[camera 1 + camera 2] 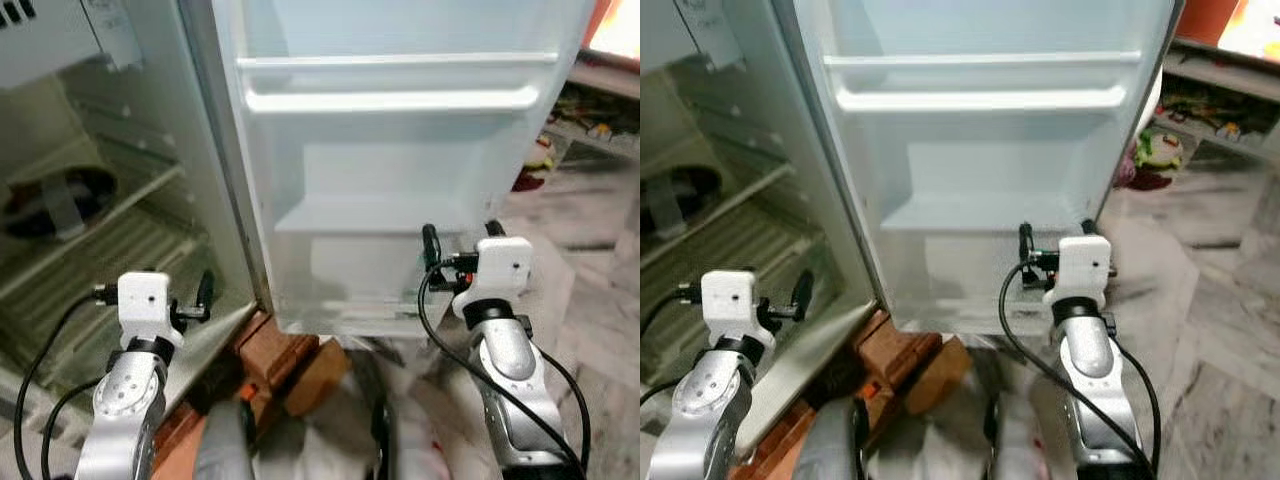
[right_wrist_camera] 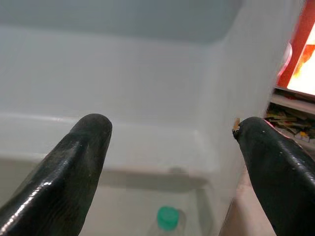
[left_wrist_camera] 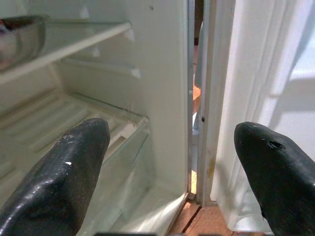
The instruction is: Restocking fridge
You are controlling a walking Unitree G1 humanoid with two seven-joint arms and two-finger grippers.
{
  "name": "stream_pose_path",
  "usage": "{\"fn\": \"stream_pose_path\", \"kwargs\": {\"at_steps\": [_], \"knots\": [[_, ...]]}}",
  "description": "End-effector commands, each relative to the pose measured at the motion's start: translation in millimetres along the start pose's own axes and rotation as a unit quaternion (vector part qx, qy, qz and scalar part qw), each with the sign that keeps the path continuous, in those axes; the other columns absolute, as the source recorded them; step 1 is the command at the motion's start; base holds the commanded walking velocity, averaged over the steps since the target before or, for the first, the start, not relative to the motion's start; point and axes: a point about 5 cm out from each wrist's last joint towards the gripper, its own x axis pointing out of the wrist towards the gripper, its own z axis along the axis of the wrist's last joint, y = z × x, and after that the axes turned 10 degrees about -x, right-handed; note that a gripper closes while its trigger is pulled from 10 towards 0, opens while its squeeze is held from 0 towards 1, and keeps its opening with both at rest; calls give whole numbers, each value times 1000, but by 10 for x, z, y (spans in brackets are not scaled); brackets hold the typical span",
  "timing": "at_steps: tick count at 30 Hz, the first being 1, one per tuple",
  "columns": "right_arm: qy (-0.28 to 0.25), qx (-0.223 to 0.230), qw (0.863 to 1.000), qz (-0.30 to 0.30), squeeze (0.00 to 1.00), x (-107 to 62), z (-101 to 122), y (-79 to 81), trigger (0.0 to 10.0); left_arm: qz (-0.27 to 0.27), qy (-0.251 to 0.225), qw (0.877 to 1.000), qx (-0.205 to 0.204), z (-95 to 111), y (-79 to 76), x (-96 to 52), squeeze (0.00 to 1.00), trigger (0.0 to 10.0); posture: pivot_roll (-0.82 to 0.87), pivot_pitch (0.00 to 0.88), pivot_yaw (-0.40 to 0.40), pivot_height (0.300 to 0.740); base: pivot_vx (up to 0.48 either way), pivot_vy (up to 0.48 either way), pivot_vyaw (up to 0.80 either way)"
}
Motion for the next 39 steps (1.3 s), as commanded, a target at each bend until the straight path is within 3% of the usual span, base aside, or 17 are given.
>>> {"fn": "stream_pose_path", "kwargs": {"at_steps": [1,9,13,17,22,39], "knots": [[5,6,1000,13,0,-4,-8,55,10000,-2,-8,1000,12,50,7,9,0,10000,51,31,-8,682,0,0,0],[29,27,999,26,0,-80,-76,105,10000,5,-10,1000,15,89,46,85,0,10000,50,25,-20,721,0,0,0],[77,48,996,12,0,-222,-285,90,10000,0,12,1000,10,-63,21,30,0,10000,45,0,-27,740,0,0,0],[66,42,997,18,0,-181,-243,107,10000,-12,17,1000,1,-97,-56,31,0,10000,35,0,-24,740,0,0,0],[43,39,997,48,0,-76,-177,139,10000,-21,16,1000,16,-74,-103,138,0,10000,25,0,-22,740,-166,0,0],[47,44,996,66,0,-88,-207,214,10000,-22,1,999,26,9,-36,197,0,10000,38,7,-18,740,-308,0,0]]}}
